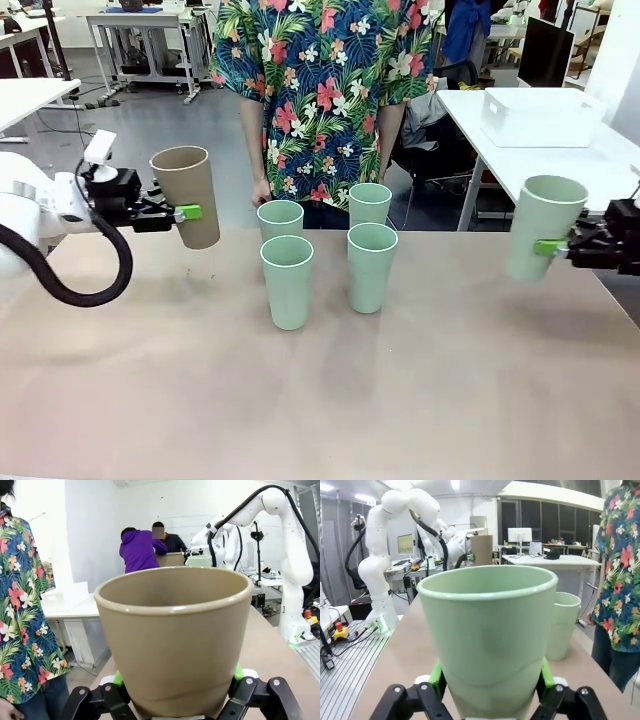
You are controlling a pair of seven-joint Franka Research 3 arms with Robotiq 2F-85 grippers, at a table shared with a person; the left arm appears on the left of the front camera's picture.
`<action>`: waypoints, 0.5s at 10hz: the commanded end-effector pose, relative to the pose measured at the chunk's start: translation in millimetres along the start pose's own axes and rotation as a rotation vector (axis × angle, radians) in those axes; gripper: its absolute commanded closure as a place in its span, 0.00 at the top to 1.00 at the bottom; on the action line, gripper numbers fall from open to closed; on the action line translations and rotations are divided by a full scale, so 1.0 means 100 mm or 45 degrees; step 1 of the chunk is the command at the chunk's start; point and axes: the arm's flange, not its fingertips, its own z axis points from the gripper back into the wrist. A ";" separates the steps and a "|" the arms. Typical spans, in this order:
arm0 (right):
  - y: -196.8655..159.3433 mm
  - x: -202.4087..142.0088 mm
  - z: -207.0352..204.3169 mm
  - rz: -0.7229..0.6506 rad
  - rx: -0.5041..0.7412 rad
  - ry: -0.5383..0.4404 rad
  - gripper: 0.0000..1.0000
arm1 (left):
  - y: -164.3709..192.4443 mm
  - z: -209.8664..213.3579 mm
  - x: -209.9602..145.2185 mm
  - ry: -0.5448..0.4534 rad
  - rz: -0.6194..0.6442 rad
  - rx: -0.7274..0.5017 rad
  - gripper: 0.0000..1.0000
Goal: Stack the cups and store them in the basket.
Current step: Pick up two Reusable plastic cups , one in each hand.
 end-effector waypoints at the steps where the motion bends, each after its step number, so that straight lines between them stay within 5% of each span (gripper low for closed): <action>1: 0.26 0.10 -0.39 -0.065 -0.123 -0.014 0.86 | -0.34 0.04 0.12 0.007 0.043 -0.033 0.85; 5: 0.48 0.07 -0.81 -0.064 -0.139 -0.036 0.86 | -0.80 -0.02 0.13 0.110 0.078 -0.114 0.85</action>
